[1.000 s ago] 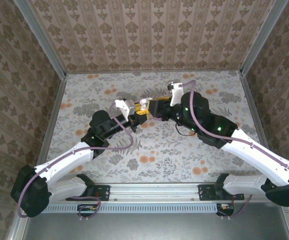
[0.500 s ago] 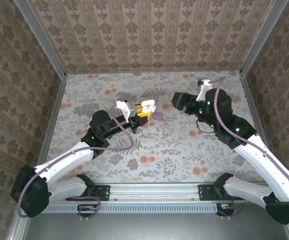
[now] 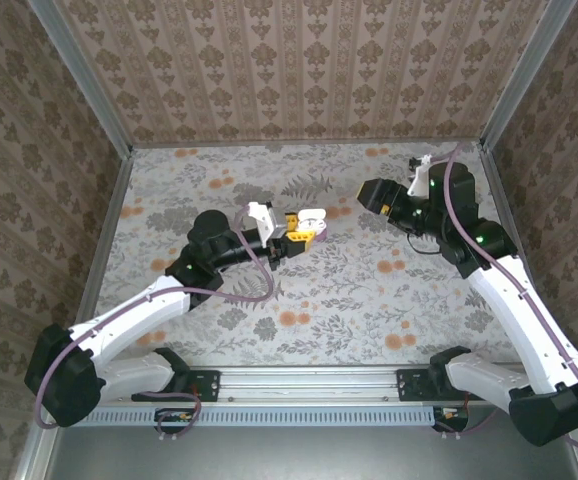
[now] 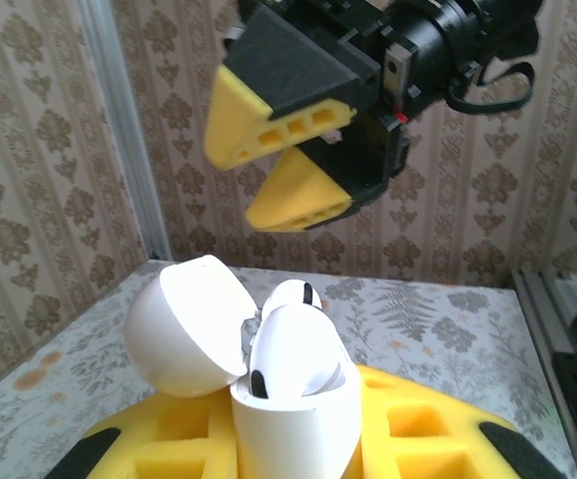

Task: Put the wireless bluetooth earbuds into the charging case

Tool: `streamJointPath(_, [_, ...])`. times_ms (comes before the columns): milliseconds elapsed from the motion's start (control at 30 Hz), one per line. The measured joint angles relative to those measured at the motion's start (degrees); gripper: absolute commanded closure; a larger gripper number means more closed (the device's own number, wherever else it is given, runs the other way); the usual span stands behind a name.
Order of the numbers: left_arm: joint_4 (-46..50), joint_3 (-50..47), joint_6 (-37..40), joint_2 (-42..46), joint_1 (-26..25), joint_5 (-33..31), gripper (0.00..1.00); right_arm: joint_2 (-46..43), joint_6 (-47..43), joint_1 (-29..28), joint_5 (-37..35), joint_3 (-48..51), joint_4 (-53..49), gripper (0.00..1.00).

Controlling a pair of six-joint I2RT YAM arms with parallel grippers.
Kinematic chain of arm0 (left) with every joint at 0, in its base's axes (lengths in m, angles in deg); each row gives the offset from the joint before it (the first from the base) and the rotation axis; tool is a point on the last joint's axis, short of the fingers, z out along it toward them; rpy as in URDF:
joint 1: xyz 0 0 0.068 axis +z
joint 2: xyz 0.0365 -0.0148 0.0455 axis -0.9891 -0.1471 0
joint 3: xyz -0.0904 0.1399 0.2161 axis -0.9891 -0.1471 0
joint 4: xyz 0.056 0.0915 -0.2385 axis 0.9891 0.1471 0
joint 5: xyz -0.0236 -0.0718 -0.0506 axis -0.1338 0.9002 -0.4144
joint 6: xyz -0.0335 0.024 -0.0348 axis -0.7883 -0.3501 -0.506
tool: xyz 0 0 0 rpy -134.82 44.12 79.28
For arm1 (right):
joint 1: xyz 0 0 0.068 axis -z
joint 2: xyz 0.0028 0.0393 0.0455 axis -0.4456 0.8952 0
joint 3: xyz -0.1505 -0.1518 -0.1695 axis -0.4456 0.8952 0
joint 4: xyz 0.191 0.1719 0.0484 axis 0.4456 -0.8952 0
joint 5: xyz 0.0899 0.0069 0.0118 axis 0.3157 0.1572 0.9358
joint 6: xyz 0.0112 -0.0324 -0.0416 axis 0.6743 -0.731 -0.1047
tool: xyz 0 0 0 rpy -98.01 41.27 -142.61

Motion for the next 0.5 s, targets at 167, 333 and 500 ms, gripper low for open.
streamJointPath(167, [3.0,1.6,1.6,-1.4,-1.4,2.3,0.96,4.7,0.0,0.0,8.9,-2.0,0.6,0.29])
streamJointPath(333, [4.3,2.4,2.6,-2.0,-1.9,3.0,0.96,8.3,0.0,0.0,14.7,-3.4,0.6,0.32])
streamJointPath(500, [5.0,3.2,3.0,-2.6,-2.3,3.1,0.96,9.1,0.0,0.0,18.1,-3.4,0.6,0.34])
